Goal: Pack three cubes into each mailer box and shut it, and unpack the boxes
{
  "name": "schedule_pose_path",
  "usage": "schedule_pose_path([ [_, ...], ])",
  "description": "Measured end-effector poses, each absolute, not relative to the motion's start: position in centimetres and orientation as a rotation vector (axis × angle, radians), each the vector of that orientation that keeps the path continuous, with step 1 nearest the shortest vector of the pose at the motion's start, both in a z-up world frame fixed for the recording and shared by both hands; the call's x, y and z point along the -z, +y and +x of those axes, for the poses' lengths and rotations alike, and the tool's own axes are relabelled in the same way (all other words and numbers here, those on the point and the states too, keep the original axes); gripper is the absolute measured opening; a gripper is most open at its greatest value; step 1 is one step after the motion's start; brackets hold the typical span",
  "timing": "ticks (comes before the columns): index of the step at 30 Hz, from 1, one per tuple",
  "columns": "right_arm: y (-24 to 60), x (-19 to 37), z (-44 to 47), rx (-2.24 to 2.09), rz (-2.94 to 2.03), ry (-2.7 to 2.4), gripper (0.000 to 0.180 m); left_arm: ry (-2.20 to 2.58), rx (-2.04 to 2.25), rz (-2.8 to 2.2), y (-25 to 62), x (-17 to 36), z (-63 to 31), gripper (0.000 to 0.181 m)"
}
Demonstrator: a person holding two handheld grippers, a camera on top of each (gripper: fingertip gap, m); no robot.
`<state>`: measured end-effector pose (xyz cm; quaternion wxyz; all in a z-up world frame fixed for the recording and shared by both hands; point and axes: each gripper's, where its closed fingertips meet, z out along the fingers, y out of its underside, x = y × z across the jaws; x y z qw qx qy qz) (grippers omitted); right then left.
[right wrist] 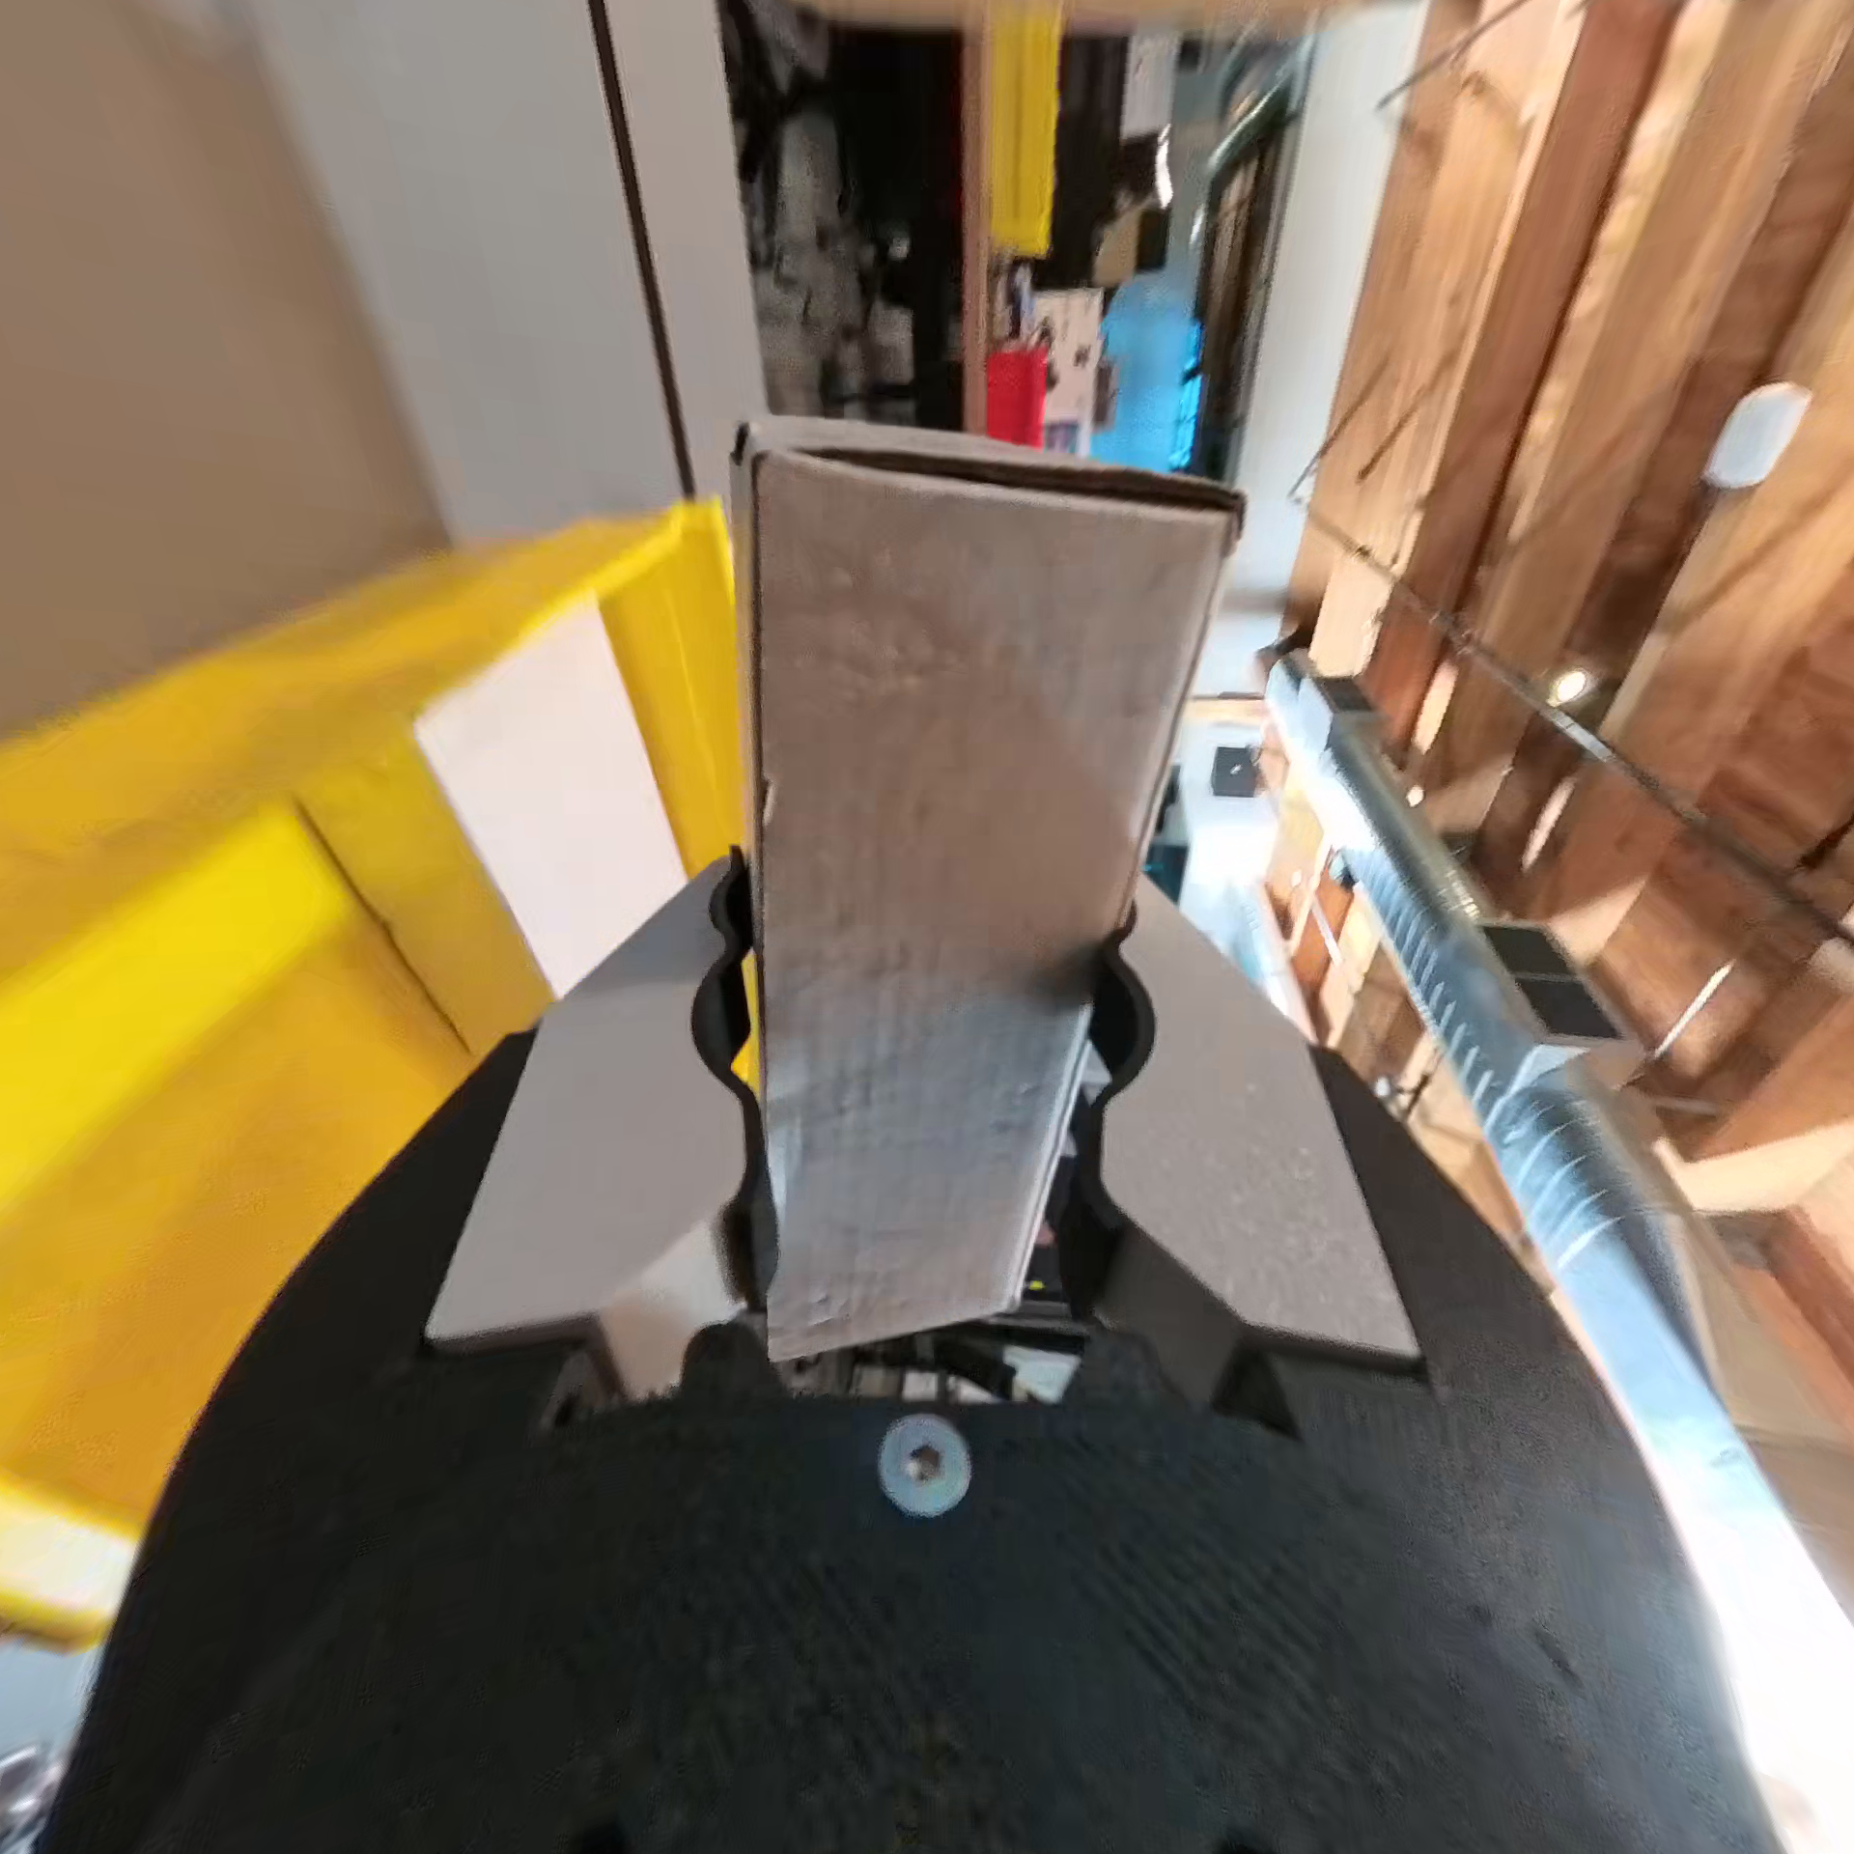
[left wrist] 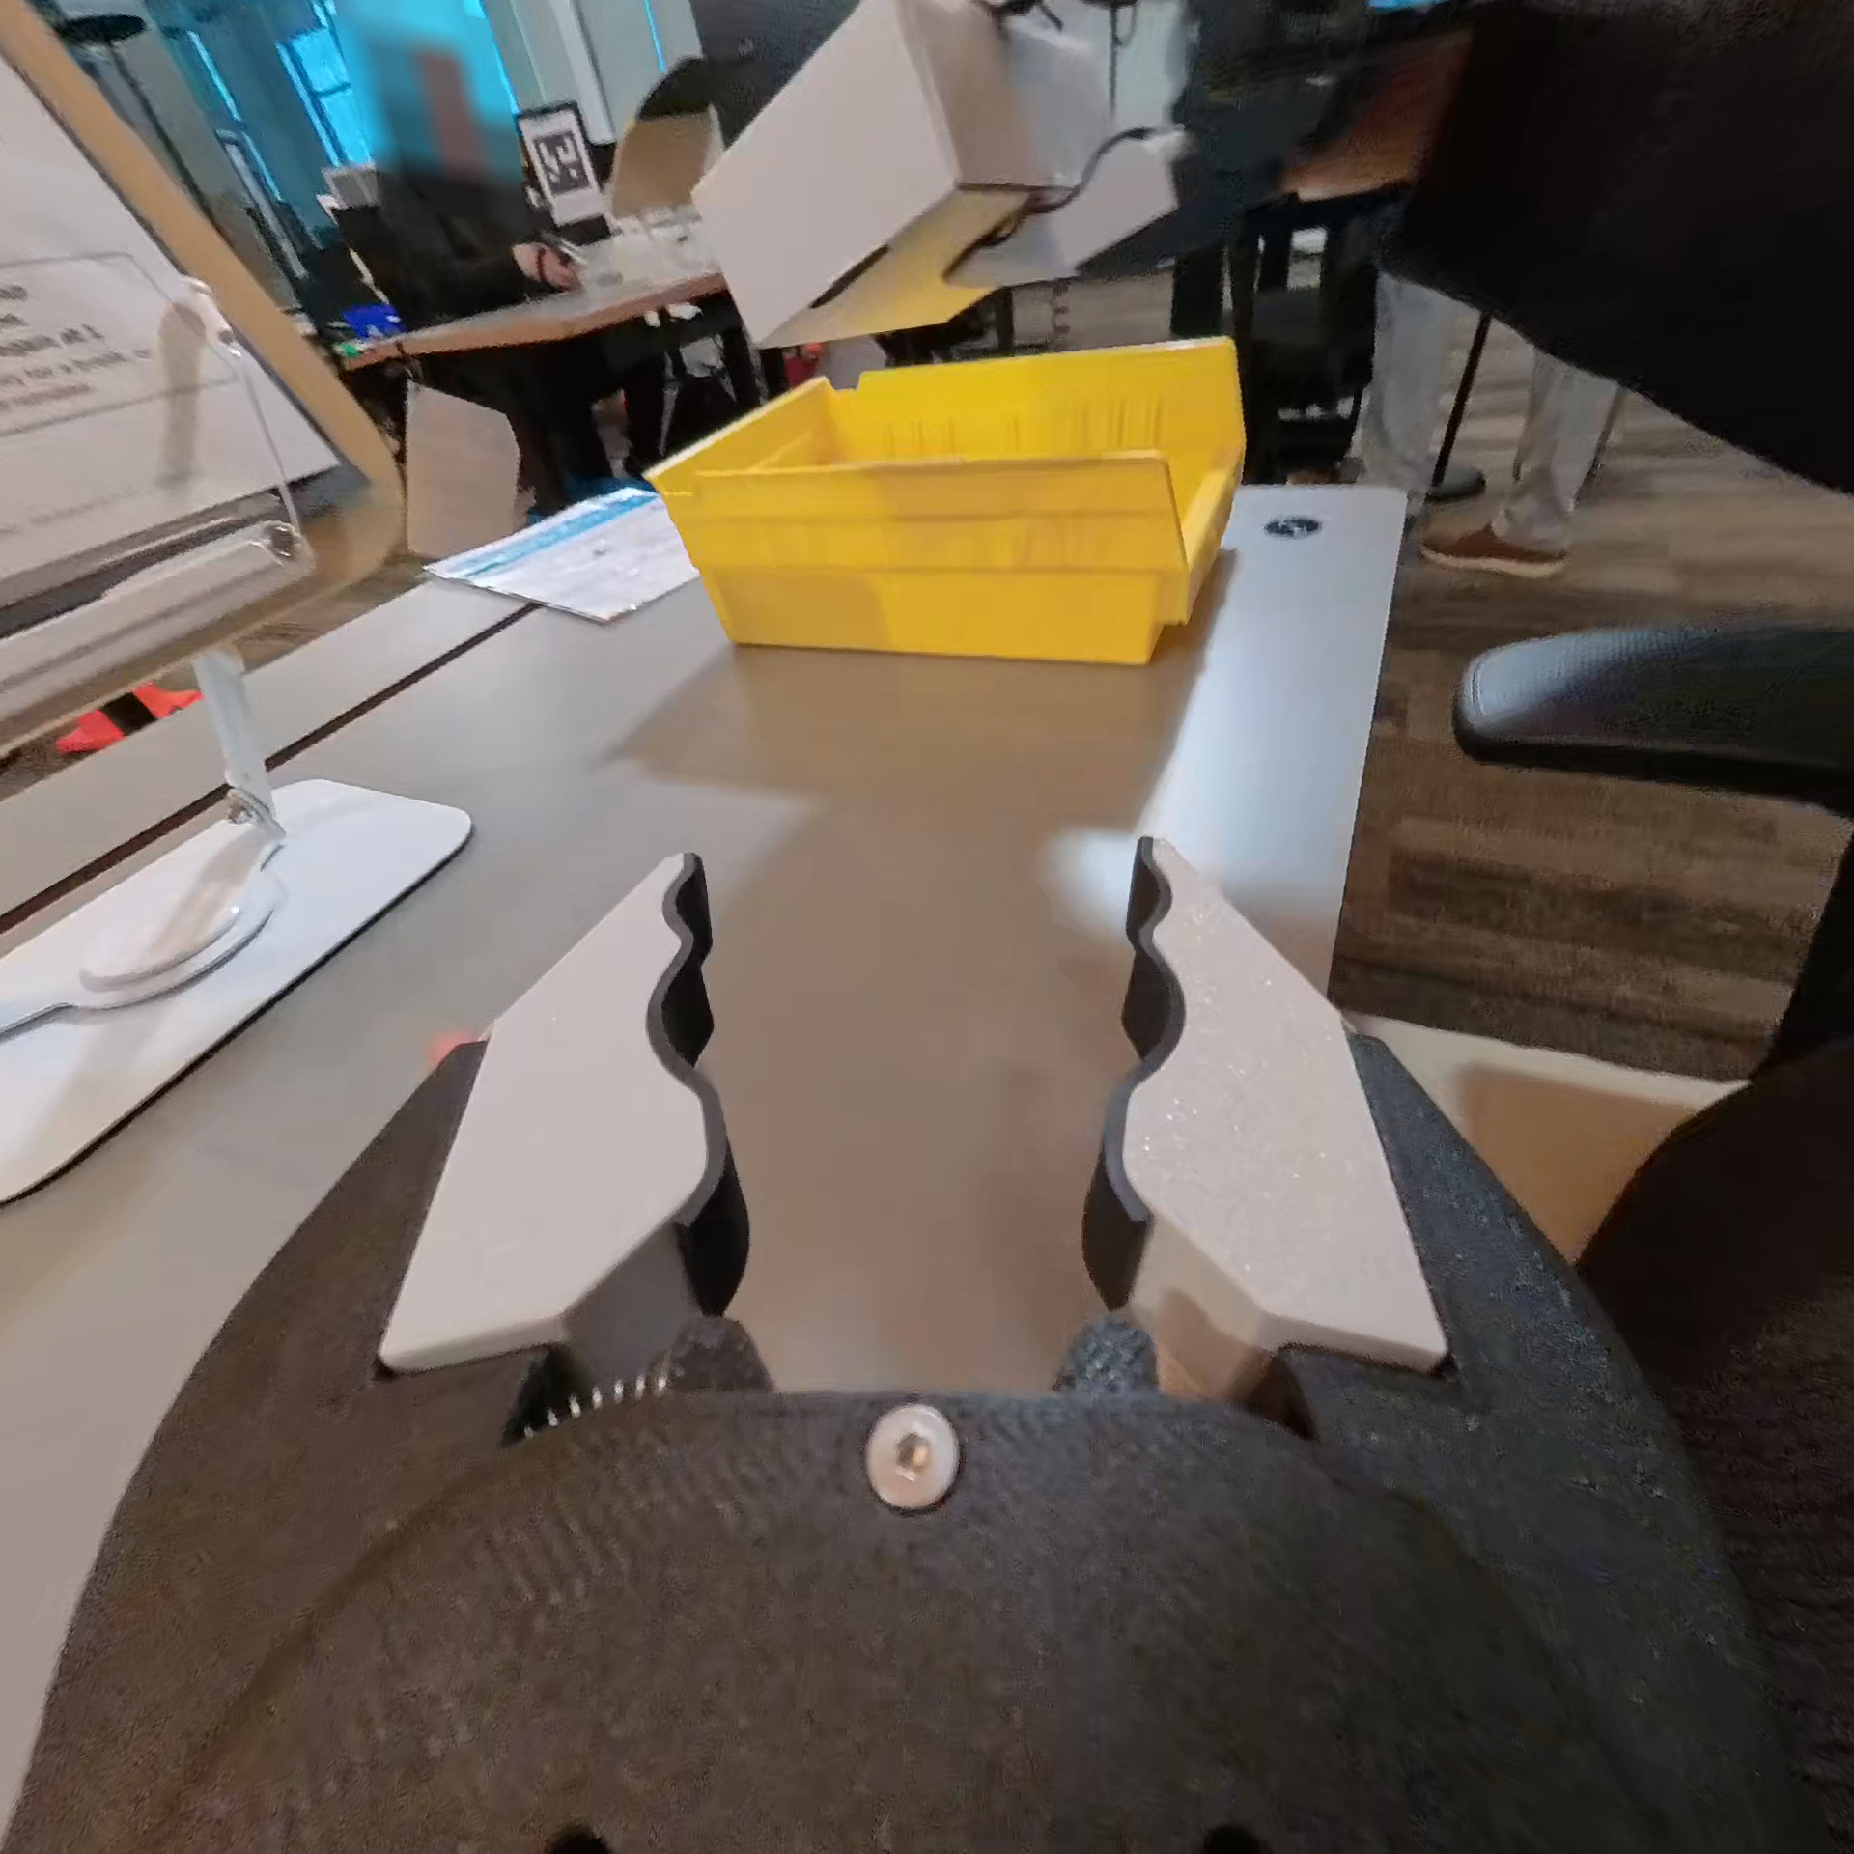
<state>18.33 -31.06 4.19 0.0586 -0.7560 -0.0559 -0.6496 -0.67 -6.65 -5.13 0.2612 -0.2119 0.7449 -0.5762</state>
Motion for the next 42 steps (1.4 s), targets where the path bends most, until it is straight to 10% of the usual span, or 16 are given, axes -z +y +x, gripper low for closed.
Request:
schedule_pose_path([
  [18, -34.6, 5.2, 29.3, 1.984, -2.397, -0.431, 0.070, 2.073, 1.458, -0.574, -6.9, 7.8, 0.6, 0.076],
  [26, -38.5, 5.3, 26.4, 1.865, -2.664, -0.287, 0.115, 2.089, 1.426, -0.548, -6.9, 8.3, 0.6, 0.075],
  [30, -40.5, 5.1, 23.8, 1.831, -2.743, -0.248, 0.096, 2.090, 1.426, -0.544, -6.9, 8.3, 0.6, 0.074],
  [34, -41.1, 7.3, 21.2, 1.562, -2.877, -0.192, 0.016, 2.105, 1.424, -0.534, -7.2, 8.6, 0.4, 0.074],
  [42, -36.7, 9.1, 21.4, 1.255, -2.823, -0.117, 0.000, 2.116, 1.402, -0.489, -8.3, 8.8, 0.1, 0.072],
])
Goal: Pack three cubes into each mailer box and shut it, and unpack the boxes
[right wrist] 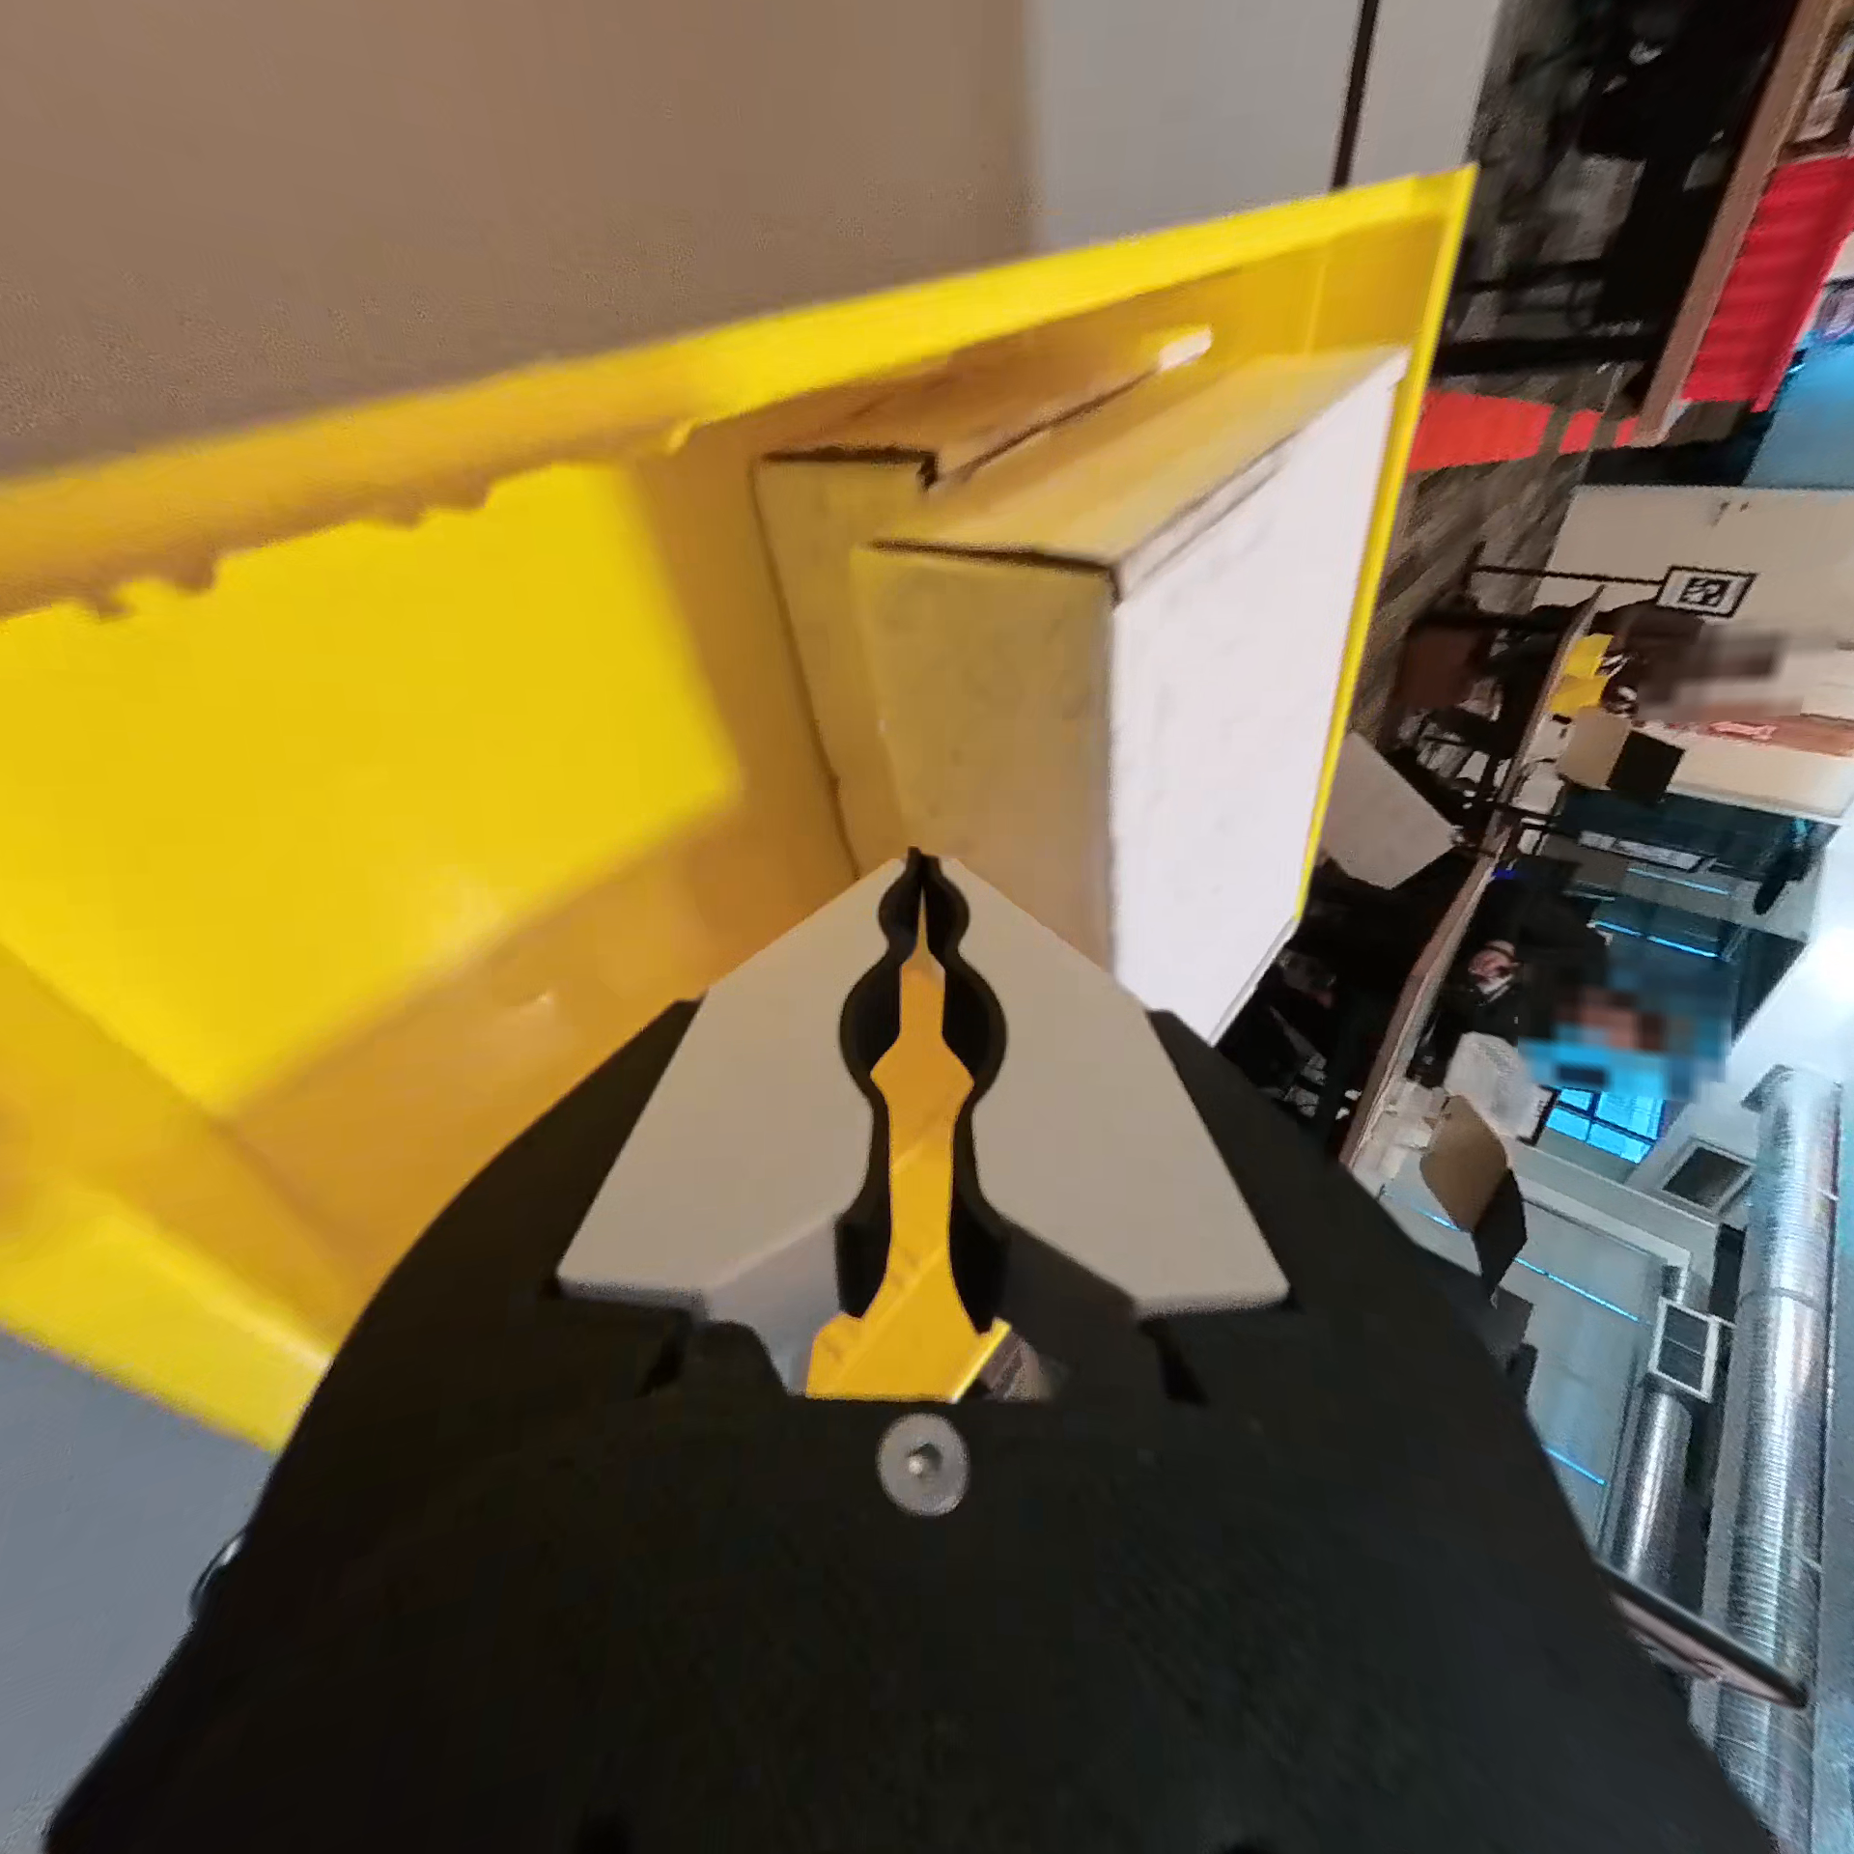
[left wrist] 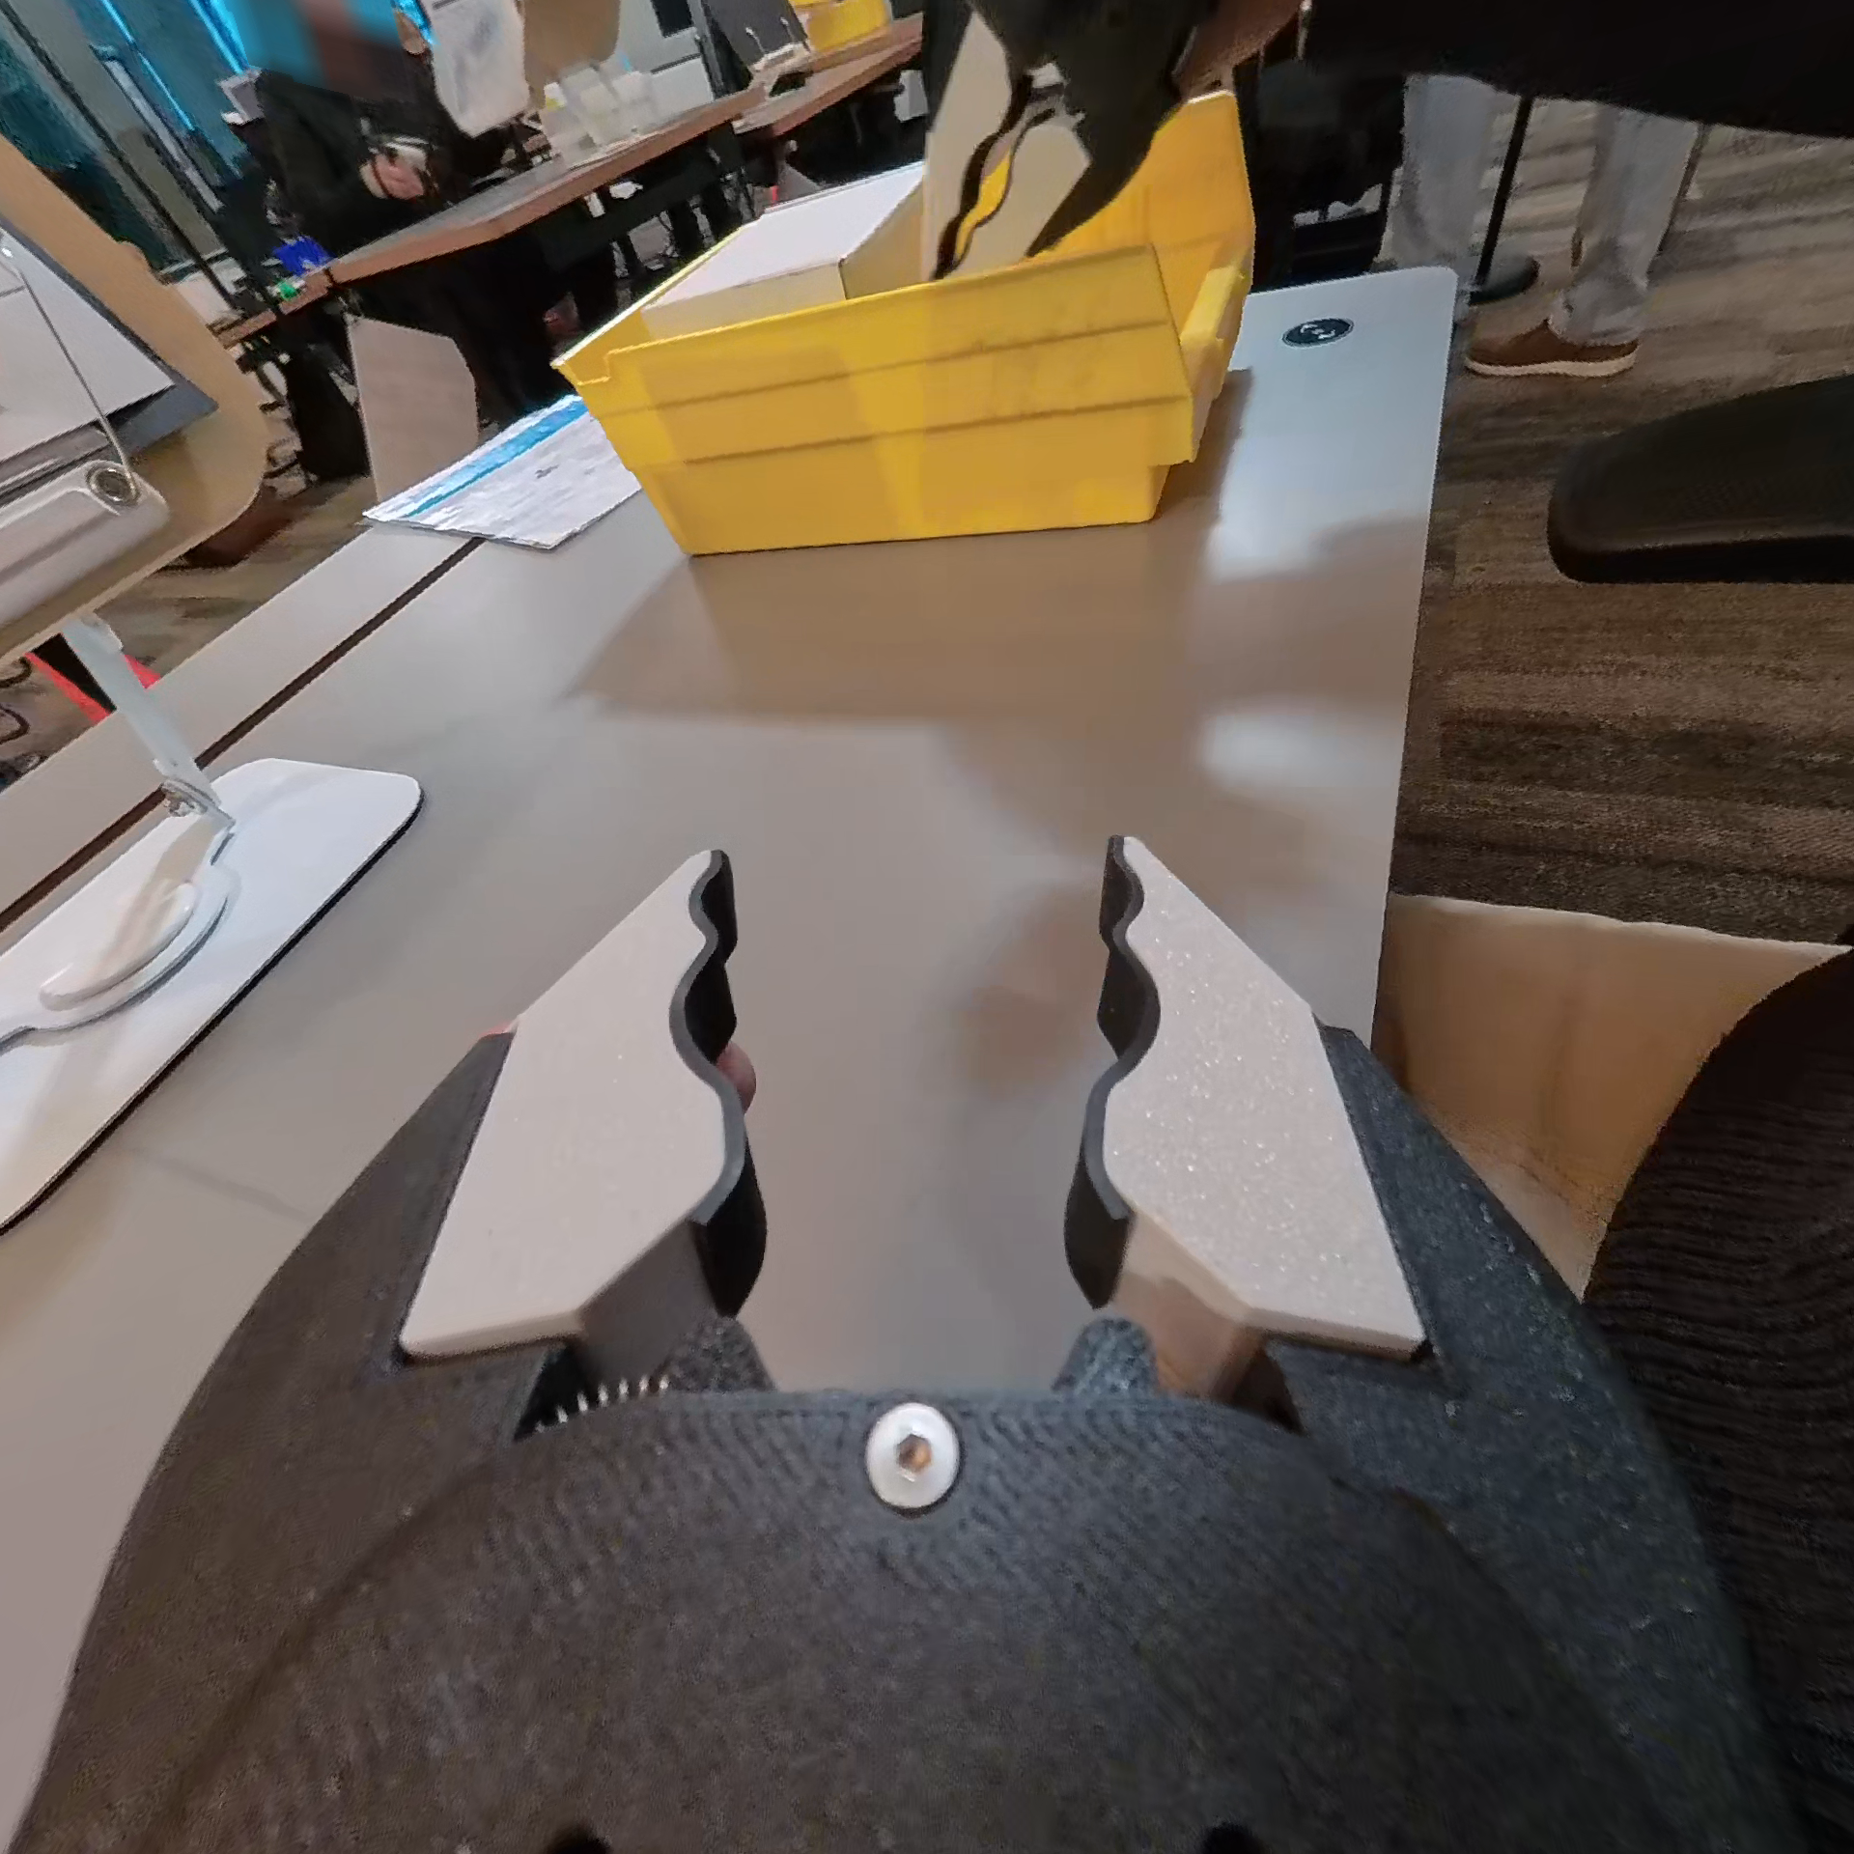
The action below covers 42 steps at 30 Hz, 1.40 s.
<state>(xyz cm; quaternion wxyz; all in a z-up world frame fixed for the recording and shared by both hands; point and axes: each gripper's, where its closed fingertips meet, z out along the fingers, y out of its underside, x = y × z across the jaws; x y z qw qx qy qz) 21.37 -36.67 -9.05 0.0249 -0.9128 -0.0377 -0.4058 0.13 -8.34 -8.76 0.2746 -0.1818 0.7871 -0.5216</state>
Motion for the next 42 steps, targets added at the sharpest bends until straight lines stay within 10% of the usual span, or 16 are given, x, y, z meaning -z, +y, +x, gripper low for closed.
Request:
schedule_pose_path([
  [21, -42.8, 8.1, 25.9, 1.514, -2.965, 0.108, 0.000, 2.122, 1.389, -0.519, -7.6, 9.4, 0.3, 0.070],
  [42, -31.0, 7.0, 23.2, 1.197, -2.550, -0.001, 0.000, 2.124, 1.382, -0.512, -7.7, 9.5, 0.2, 0.069],
])
